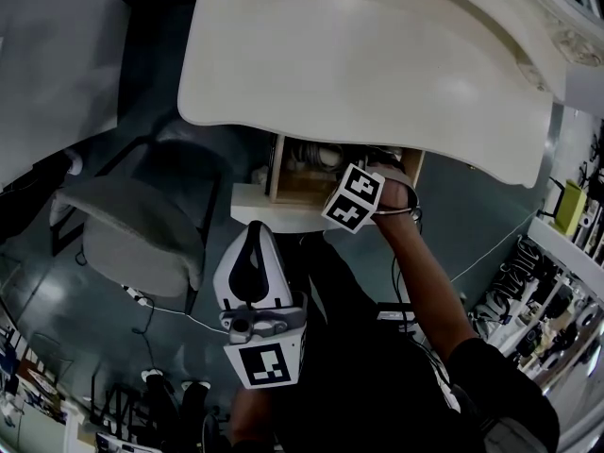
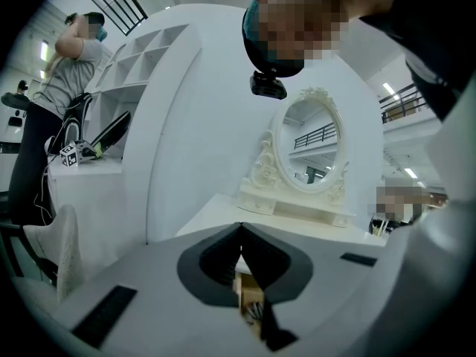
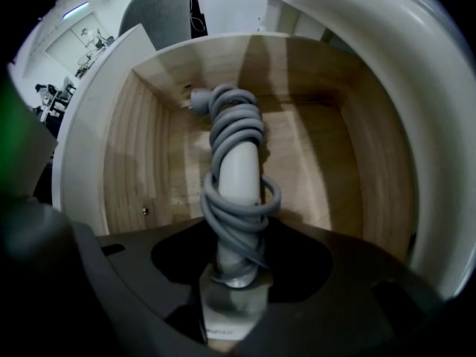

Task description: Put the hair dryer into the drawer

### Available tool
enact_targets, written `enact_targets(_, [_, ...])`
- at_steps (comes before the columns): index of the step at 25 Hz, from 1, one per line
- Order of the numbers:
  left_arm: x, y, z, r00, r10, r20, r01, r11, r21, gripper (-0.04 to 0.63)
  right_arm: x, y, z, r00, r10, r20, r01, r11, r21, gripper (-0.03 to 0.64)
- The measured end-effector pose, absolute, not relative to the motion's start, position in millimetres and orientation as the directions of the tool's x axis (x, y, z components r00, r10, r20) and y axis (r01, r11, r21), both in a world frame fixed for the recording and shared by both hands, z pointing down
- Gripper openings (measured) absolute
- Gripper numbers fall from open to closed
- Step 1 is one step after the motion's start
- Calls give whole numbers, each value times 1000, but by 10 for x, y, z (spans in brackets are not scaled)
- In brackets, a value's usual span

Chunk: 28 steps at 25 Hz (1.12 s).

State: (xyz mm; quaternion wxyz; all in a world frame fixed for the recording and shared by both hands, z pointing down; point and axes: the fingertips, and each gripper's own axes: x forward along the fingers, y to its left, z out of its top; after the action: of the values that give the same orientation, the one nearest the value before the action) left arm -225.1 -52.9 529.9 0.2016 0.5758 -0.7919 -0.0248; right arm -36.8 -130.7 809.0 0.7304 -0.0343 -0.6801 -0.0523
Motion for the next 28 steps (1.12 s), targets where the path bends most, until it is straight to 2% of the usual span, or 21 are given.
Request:
enact_targets(8, [-2257, -489, 5272, -256, -924, 283, -903, 333, 271, 23, -367, -1301, 8015, 57, -35, 998, 119, 993, 28, 218])
enact_targets(20, [-2048, -471, 5067, -251, -936, 249, -913, 314, 261, 23, -333, -1267, 7590, -52, -59, 997, 83, 995, 63, 215])
enact_targets(28, [-1884, -419, 4694, -259, -946, 197, -923, 303, 239, 23, -367, -1170, 7096, -193, -84, 978, 14, 996, 89, 103])
